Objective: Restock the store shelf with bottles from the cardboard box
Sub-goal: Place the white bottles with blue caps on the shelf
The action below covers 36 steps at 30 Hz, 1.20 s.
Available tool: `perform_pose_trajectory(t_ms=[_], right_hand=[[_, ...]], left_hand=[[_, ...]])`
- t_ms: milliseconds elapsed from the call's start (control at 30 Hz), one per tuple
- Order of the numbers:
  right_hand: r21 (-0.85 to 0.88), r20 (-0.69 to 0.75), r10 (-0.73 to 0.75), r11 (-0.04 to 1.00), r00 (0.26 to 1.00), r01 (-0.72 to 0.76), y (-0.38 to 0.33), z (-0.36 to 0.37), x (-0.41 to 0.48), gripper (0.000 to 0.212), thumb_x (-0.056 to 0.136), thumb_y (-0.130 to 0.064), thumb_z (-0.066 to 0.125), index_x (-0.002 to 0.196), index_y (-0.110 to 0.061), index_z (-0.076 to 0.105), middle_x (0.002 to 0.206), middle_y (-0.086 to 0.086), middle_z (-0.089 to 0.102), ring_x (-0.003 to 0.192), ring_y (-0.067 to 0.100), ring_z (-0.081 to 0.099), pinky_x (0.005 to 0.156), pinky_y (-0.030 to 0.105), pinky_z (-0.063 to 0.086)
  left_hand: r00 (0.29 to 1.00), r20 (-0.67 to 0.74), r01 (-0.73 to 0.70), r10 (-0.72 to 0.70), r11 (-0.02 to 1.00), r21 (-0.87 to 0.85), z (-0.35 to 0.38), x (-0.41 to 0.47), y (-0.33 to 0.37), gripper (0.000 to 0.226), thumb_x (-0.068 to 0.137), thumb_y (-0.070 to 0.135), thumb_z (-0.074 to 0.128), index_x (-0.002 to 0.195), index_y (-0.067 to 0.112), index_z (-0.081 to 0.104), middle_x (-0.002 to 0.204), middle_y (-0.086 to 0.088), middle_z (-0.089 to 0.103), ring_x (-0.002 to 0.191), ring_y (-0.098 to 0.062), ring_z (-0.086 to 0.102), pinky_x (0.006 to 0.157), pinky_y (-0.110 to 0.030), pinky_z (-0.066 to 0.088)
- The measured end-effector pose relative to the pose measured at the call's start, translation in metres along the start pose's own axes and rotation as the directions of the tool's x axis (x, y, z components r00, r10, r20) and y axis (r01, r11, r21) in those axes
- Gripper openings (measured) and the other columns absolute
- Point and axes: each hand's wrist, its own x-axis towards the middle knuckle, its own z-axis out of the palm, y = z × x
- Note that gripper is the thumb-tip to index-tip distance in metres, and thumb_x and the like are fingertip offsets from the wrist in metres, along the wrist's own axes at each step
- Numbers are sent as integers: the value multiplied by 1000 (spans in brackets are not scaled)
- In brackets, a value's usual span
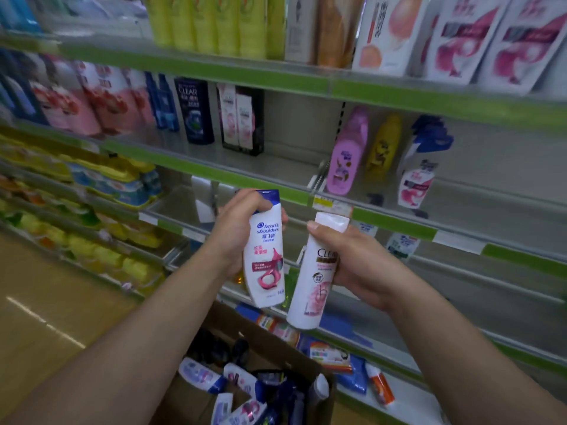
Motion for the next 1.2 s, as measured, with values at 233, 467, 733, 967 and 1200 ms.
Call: perform_pose_trajectory(t_ms=[233,467,733,967,1200], right_hand=[[-187,-121,-140,975,983,116,-25,-11,-17,37,87,-51,69,116,-27,65,101,4,78,92,24,75,81,48,61],[-206,-190,-151,972,970,111,-52,-28,-30,38,83,-52,73,106,-22,71,88,3,79,79,20,77,70,40,61],[-146,-216,-68,989,974,36,-62,-39,-35,45,78,-49,78,105,-14,71,89,8,79,80,25,77,76,44,61],[-161,-281,-81,986,956,36,-60,-40,-43,35,80,-48,77,99,-18,70,85,6,79,79,23,77,73,43,62],[-180,-372,-69,984,926,0,-48,-46,-48,40,85,-50,72,110,-19,66,93,6,79,86,25,77,81,52,61]], left_hand=[[989,147,20,-10,998,-67,19,3,10,29,88,11,56,112,-5,57,94,-21,73,73,-30,69,65,-35,59],[969,245,37,-26,998,-42,32,11,12,36,83,12,70,117,7,65,98,-18,73,84,-31,70,73,-40,58],[947,322,11,6,999,-50,41,21,15,28,79,14,70,107,10,72,89,-12,73,74,-23,69,66,-34,57],[925,379,24,5,997,-70,48,30,9,35,78,16,68,112,5,70,95,-19,71,82,-30,66,71,-37,56],[902,433,13,7,999,-43,58,37,0,39,76,14,71,114,4,71,105,-20,72,87,-28,70,78,-39,57]])
